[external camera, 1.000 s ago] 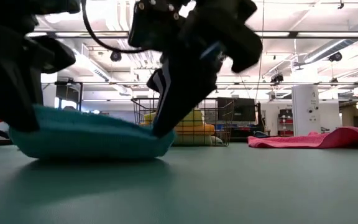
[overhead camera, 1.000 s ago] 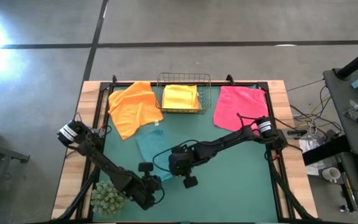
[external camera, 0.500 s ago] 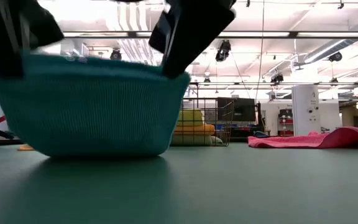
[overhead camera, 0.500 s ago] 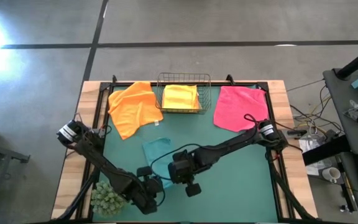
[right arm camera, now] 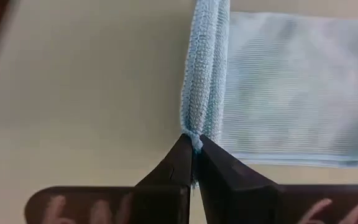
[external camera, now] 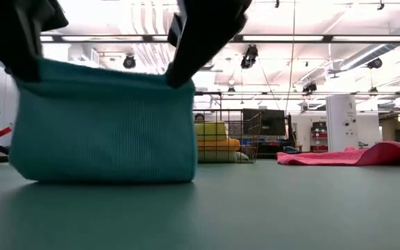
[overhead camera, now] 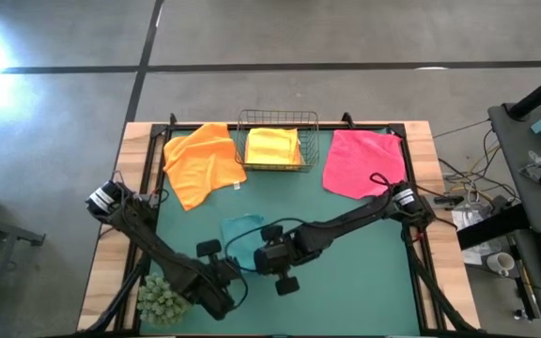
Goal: Fold microfiber towels
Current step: Fold the green microfiber cloth
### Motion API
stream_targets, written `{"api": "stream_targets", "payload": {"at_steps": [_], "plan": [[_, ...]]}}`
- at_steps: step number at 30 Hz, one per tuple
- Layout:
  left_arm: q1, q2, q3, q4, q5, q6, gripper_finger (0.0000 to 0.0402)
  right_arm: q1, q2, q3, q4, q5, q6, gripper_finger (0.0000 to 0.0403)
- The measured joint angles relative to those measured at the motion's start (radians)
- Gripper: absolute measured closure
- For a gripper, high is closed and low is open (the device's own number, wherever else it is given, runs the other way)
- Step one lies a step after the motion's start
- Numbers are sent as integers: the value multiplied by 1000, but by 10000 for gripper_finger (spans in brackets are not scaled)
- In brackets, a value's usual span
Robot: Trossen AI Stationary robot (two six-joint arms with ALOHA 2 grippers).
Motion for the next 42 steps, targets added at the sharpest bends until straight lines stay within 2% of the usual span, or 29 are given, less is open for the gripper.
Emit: {"api": "stream_targets", "payload": {"at_steps": [4, 7, 14, 19, 27, 34, 42], "plan": [[28, 0, -2, -141, -69, -23, 401, -36, 0, 0, 3, 91, -49, 394], [58, 0, -8, -200, -84, -6, 401, -69, 0, 0, 15, 113, -84, 394], [143, 0, -65, -206, -121, 15, 401, -143, 2, -16, 51, 136, -139, 394], [211, 0, -107, -196, -97, 11, 401, -181, 3, -46, 82, 127, -140, 394], [259, 0, -116, -187, -73, 84, 399, -196, 4, -51, 102, 103, -142, 391], [266, 0, -116, -186, -73, 91, 336, -202, 4, -51, 124, 111, -147, 386], [301, 0, -116, -208, -76, 93, 245, -238, 1, -51, 118, 113, -120, 326]]}}
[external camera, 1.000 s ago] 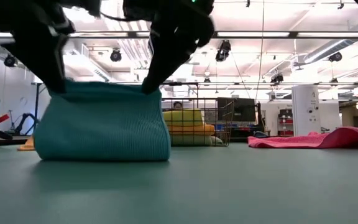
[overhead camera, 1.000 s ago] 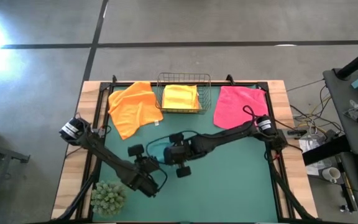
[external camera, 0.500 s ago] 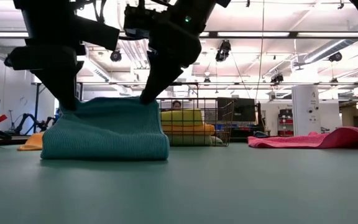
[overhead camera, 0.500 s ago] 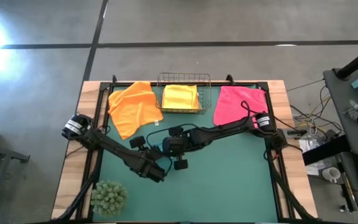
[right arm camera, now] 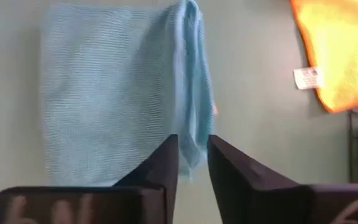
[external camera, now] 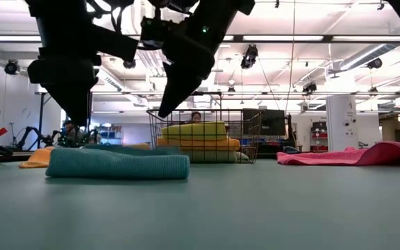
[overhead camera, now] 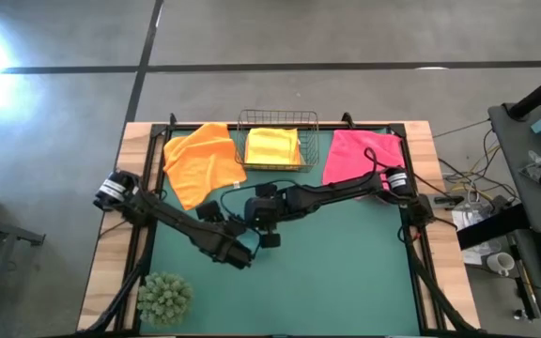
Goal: Fold microfiber towels
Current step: Fold the green microfiber cloth, then put the blue microfiber cloth into the wire basket
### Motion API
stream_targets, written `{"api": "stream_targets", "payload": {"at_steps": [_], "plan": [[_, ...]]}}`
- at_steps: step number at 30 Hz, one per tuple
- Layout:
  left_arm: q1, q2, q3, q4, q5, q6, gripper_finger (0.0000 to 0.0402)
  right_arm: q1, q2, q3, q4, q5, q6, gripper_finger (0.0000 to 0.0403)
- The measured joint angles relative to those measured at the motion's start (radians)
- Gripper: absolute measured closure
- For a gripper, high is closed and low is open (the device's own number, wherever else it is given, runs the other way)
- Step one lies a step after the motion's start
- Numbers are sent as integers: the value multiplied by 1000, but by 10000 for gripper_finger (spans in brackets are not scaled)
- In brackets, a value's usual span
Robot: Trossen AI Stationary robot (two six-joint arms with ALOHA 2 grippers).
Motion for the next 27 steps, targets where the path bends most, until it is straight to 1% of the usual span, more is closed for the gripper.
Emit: {"api": "stream_targets", "payload": {"at_steps": [4, 6, 8, 12, 16, 21, 24, 27], "plan": [[16, -9, 6, -49, 32, 23, 216, -7, -20, 0, -26, -1, 1, 289], [19, -25, 6, -58, 59, 62, 211, -9, -40, 0, -57, -3, 1, 274], [18, -46, 6, -77, 77, 68, 210, -10, -62, 0, -108, -3, 2, 264], [3, -100, 6, -79, 87, 66, 210, -10, -121, -2, -210, -4, 16, 256], [-50, -148, 5, 8, 84, 37, 210, -9, -181, -26, -271, -27, 7, 255], [-154, -144, 4, 102, 58, 43, 210, 1, -261, -133, -256, -111, 4, 255], [-216, -116, 4, 164, 42, 43, 210, 14, -313, -223, -234, -111, 10, 255], [-260, -90, 4, 226, 21, 42, 210, 36, -354, -313, -139, -110, 11, 255]]}}
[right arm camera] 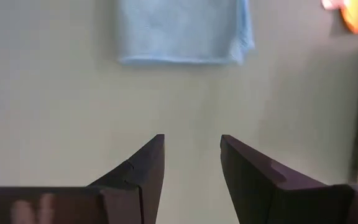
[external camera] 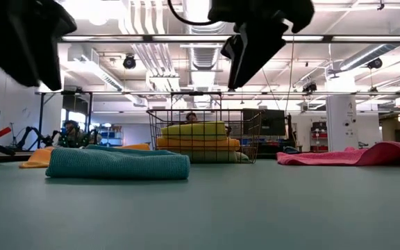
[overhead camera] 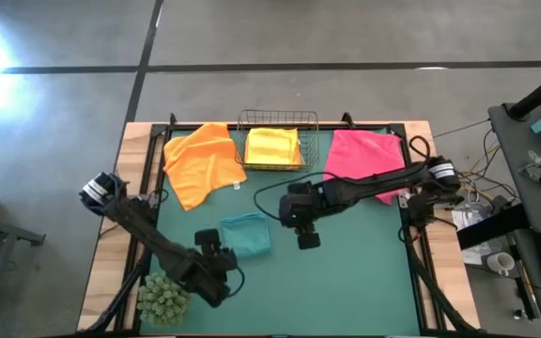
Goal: Fold microfiber towels
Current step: Put the blue microfiber cloth into the wire basket
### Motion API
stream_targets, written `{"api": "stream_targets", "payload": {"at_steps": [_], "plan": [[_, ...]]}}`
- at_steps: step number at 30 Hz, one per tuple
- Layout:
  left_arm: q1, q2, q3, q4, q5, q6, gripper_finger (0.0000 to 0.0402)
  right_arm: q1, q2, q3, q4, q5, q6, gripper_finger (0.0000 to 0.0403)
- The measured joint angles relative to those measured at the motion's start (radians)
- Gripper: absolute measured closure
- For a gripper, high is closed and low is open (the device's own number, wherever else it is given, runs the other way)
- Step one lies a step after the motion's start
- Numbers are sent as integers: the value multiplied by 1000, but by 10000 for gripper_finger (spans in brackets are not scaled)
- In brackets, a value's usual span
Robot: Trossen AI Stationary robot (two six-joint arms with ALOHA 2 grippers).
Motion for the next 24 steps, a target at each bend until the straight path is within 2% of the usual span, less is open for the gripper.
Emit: {"api": "stream_targets", "payload": {"at_steps": [8, 15, 24], "plan": [[-42, 91, 0, 41, -2, 0, 210, 69, -31, -160, 265, -9, -9, 255], [-41, 142, -2, 91, -30, 35, 210, 106, 11, -205, 433, -9, -73, 255], [-28, 154, -52, 110, -47, 28, 210, 106, 95, -182, 465, -6, -104, 255]]}}
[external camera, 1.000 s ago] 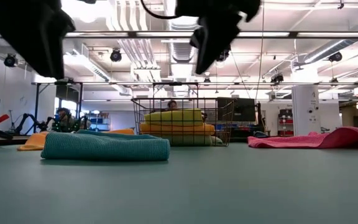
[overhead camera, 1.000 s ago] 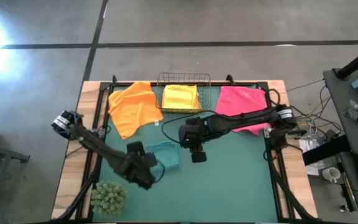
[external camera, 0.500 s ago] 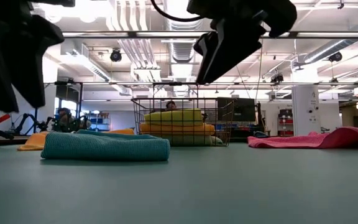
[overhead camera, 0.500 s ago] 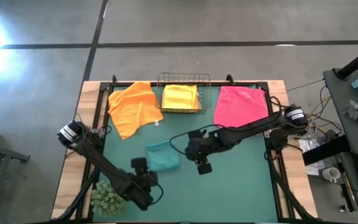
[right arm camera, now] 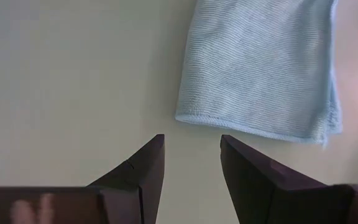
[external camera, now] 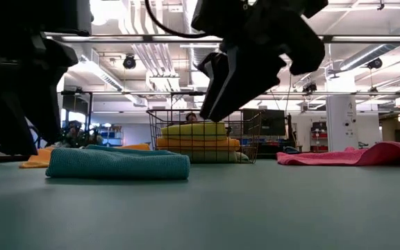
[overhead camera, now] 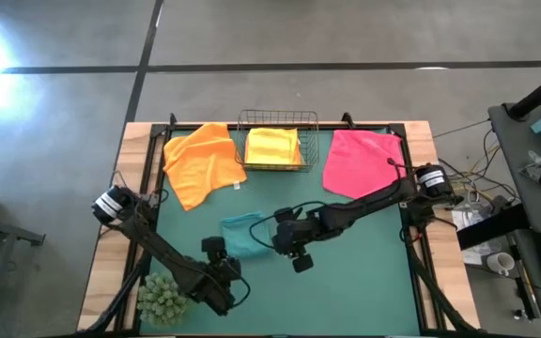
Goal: Fold microfiber towels
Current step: Put the blue microfiber cloth into the wire basket
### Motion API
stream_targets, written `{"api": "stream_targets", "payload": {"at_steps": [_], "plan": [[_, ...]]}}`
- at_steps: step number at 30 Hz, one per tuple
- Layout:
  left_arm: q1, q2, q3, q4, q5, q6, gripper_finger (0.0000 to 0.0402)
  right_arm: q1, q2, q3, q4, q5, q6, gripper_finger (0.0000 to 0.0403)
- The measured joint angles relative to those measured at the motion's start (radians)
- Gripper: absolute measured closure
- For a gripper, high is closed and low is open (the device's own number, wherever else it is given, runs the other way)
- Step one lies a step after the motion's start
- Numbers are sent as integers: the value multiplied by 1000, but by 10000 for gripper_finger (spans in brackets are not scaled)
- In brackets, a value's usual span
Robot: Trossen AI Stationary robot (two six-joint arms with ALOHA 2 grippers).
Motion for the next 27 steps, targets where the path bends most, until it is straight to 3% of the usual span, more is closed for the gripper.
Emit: {"api": "stream_targets", "payload": {"at_steps": [8, 27], "plan": [[27, 0, -3, 33, -3, 107, 210, 15, 84, 58, 21, 1, -31, 254], [71, 0, -82, 88, -14, 113, 210, 17, 161, 86, 119, 10, -64, 254]]}}
